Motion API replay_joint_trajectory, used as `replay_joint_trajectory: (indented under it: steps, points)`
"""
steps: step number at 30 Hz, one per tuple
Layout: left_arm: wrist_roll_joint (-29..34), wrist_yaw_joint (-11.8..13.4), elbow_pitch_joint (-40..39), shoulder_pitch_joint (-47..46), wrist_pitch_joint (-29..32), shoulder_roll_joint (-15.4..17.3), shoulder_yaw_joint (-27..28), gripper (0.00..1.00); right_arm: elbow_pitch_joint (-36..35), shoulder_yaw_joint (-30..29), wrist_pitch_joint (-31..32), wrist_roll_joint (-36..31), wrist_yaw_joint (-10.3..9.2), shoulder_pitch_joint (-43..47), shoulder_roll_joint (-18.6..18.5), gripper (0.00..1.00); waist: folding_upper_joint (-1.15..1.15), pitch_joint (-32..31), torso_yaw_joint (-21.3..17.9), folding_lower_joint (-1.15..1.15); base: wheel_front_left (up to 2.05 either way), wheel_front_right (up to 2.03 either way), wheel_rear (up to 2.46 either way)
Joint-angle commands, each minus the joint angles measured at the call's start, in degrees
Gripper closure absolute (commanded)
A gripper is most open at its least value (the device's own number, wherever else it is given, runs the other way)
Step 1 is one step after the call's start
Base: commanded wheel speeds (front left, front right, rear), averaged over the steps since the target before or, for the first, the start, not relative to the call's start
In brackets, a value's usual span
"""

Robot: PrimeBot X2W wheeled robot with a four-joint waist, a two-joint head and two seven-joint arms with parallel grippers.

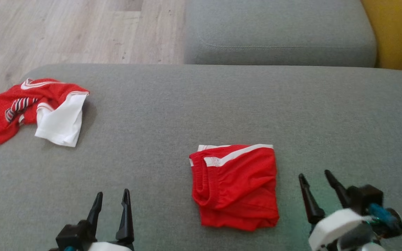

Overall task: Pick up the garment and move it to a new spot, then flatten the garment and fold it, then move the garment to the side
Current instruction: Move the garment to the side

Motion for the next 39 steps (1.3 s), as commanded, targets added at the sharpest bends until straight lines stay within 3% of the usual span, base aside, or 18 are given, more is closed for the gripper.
replay_joint_trajectory:
  steps: [1, 10, 18, 19, 21, 24, 30, 39]
  points:
    - [0.33, 0.03, -1.77, -3.16, -0.12, 0.96, 2.07, 0.00, -1.80, 1.64, 0.22, 0.24, -0.04, -4.28, -0.23, 0.00, 0.00, 0.25, 0.48, 0.00, 0.00, 0.00, 0.00]
    - [0.52, 0.13, -1.62, -3.86, 0.51, 0.67, 1.39, 0.00, 8.71, 1.97, 13.82, 2.17, -0.04, -12.51, -0.22, 0.00, 0.00, 1.59, 4.98, 0.00, 0.00, 0.00, 0.00]
    - [0.49, -0.34, -0.50, -4.25, -0.08, -0.08, 1.34, 0.00, 17.26, 1.42, 18.89, 7.85, -0.04, -16.52, -0.22, 0.00, 0.00, 3.11, 8.27, 0.00, 0.00, 0.00, 0.00]
    - [0.54, -0.22, -0.63, -4.21, -0.13, -0.12, 1.37, 0.00, 17.99, 1.67, 19.16, 8.60, -0.04, -16.90, -0.22, 0.17, 0.00, 3.37, 8.35, 0.00, 0.00, 0.00, 0.00]
    - [0.54, -0.17, -0.71, -4.17, -0.28, -0.06, 1.61, 0.00, 19.21, 2.19, 19.42, 9.72, -0.04, -17.82, -0.22, 0.63, 0.00, 4.04, 8.22, 0.00, 0.00, 0.00, 0.00]
    - [0.58, -0.58, -0.31, -4.42, -0.52, -0.05, 1.82, 0.00, 20.54, 2.89, 19.12, 9.77, -0.04, -19.30, -0.22, 1.00, 0.00, 5.05, 7.35, 0.00, 0.00, 0.00, 0.00]
    - [1.30, -0.62, -0.72, -5.52, -0.70, -0.30, 1.58, 0.00, 19.72, 2.00, 16.64, 7.17, -0.04, -22.22, -0.40, 1.00, 0.00, 7.15, 2.77, 0.00, 0.00, 0.00, 0.00]
    - [2.73, -0.74, -2.87, -9.56, -0.23, -0.17, 1.43, 0.00, 13.02, -3.21, 16.38, 2.52, -0.04, -25.33, -6.44, 1.00, 0.00, 12.07, -9.23, 0.00, 0.00, 0.00, 0.00]
